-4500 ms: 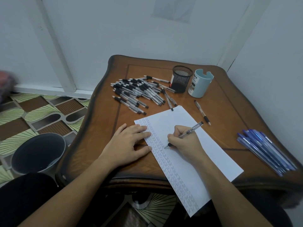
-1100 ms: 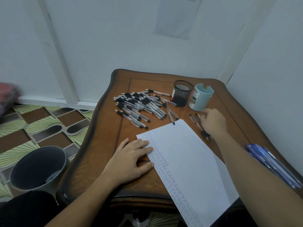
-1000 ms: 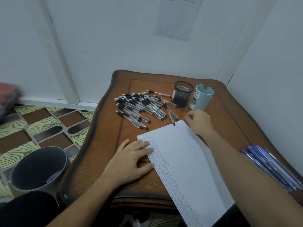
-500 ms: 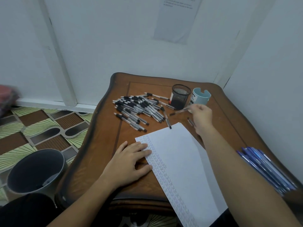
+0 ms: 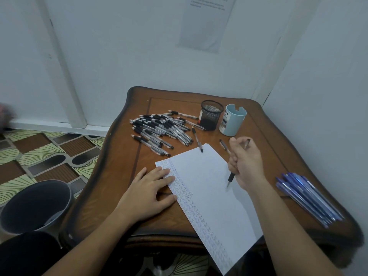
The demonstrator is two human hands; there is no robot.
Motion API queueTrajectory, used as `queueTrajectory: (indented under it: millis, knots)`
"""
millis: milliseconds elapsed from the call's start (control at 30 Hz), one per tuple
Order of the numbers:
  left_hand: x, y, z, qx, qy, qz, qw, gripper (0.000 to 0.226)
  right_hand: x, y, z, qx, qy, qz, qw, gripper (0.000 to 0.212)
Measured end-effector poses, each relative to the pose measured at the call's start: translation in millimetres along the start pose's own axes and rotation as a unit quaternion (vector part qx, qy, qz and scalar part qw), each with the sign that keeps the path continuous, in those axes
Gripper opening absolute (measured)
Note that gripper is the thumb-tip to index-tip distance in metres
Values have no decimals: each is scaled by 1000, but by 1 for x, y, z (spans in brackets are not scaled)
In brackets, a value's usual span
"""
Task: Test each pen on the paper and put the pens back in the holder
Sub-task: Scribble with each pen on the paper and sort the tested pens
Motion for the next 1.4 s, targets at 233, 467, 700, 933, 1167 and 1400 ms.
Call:
queueTrajectory:
  millis: [233, 467, 700, 933, 1167, 1400]
  knots:
    - [0, -1, -1, -15, -7, 24, 1000, 81, 22, 35, 4, -43, -36, -82, 995, 69]
    - [1, -1, -1, -19, -1, 35, 999, 82, 27, 58, -11, 15, -120, -31, 992, 29]
    - [0, -1, -2, -5, 15, 30, 999, 77, 26, 65, -19, 119, -212, -17, 970, 17]
    - [-1, -3, -3, -11, 0, 26, 1000, 77, 20, 76, -25, 154, -178, 7, 972, 51]
    - [-2, -5, -5, -16, -4, 29, 999, 75, 19, 80, -24, 171, -186, 23, 967, 42]
    - [-3, -4, -4, -16, -9, 30, 999, 76, 19, 80, -23, 182, -188, 31, 965, 48]
Point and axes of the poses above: each hand's wrist, its own x-axis away from the middle knuckle, its own z-axis out of the back of the hand, y = z × x, the point moved 2 cm from there along -x, towards the middle knuckle, and after that the axes turned 1 degree about -x, right-handed, at the moved point
